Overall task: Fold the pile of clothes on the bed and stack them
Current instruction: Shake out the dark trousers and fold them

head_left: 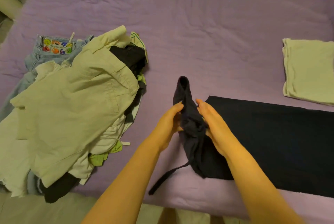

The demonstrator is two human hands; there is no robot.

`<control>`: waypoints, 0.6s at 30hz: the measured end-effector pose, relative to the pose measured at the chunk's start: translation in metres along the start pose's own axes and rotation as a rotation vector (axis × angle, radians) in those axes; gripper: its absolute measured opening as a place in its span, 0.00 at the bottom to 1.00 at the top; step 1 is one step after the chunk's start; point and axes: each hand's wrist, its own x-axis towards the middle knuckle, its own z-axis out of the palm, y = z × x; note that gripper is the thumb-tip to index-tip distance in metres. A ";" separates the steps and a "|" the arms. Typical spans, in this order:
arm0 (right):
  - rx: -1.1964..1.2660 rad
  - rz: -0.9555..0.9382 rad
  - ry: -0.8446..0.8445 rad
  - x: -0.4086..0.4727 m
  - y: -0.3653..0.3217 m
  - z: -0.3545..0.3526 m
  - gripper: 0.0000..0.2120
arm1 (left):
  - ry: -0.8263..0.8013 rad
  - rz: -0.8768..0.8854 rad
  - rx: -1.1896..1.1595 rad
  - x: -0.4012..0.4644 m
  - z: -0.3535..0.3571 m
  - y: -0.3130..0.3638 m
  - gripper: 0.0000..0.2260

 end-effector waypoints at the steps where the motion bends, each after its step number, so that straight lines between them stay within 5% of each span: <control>1: -0.044 -0.026 0.042 -0.004 -0.007 -0.015 0.36 | -0.041 -0.022 0.061 0.003 0.019 0.003 0.14; 6: -0.172 -0.004 0.267 -0.021 0.001 -0.110 0.12 | -0.057 -0.100 0.128 0.015 0.096 -0.017 0.20; 8: -0.191 0.015 0.325 -0.027 0.019 -0.143 0.14 | 0.127 -0.057 0.141 0.020 0.113 -0.034 0.16; 11: -0.147 0.056 0.435 -0.037 0.049 -0.187 0.20 | 0.374 0.142 0.546 0.026 0.110 -0.068 0.11; 18: -0.098 0.135 0.637 -0.058 0.112 -0.251 0.25 | 0.254 0.126 1.142 0.023 0.121 -0.157 0.27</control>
